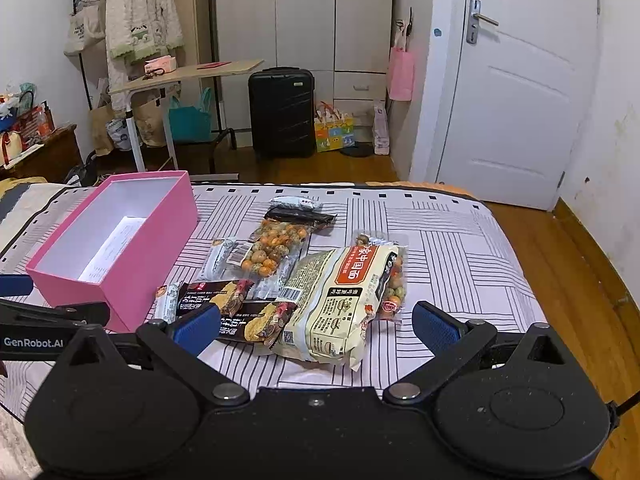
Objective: Organize snacks
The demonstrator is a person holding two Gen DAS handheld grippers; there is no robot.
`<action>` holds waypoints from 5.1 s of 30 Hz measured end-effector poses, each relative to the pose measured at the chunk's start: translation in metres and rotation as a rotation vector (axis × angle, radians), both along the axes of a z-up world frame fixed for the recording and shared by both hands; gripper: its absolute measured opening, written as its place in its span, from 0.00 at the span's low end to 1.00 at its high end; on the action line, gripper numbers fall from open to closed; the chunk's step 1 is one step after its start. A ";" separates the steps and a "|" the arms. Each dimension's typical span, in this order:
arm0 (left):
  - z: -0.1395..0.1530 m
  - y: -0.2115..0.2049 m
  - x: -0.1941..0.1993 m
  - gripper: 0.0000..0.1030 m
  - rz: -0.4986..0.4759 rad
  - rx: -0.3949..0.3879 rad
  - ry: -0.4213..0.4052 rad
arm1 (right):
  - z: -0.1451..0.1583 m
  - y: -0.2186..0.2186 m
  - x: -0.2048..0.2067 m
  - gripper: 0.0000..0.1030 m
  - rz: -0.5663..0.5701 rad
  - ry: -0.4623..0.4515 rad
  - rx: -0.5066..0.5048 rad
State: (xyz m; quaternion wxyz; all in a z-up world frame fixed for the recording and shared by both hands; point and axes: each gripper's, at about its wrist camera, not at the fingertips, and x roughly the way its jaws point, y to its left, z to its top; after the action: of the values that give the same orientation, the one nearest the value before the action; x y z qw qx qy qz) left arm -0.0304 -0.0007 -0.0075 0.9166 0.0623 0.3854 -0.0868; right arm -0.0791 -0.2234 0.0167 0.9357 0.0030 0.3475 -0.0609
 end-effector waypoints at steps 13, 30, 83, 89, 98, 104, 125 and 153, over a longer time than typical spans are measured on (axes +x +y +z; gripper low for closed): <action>-0.001 0.003 0.004 1.00 0.015 -0.003 -0.002 | 0.000 0.002 0.000 1.00 0.006 0.000 -0.001; -0.015 -0.022 0.055 0.99 -0.047 -0.156 0.062 | -0.055 -0.059 0.043 0.91 0.031 -0.015 0.211; -0.132 -0.141 0.148 0.47 -0.291 -0.451 0.424 | -0.131 -0.121 0.104 0.59 0.124 0.240 0.372; -0.107 -0.130 0.141 0.48 -0.295 -0.429 0.448 | -0.106 -0.109 0.101 0.59 0.118 0.288 0.387; -0.066 -0.081 0.118 0.49 -0.244 -0.415 0.449 | -0.057 -0.061 0.104 0.59 0.256 0.336 0.285; -0.031 -0.039 0.092 0.49 -0.172 -0.420 0.400 | -0.026 -0.030 0.100 0.59 0.355 0.334 0.297; 0.029 0.110 0.095 0.49 0.131 -0.374 0.178 | 0.021 0.125 0.176 0.60 0.724 0.274 0.177; -0.096 0.146 0.267 0.49 0.317 -0.472 0.329 | -0.093 0.227 0.305 0.44 0.936 0.280 -0.109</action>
State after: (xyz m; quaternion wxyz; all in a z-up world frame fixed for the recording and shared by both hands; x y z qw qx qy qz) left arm 0.2365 0.1452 -0.1038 0.8332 -0.2275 0.5025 -0.0388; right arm 0.2254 0.0036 -0.0759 0.8057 -0.2107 0.4305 0.3481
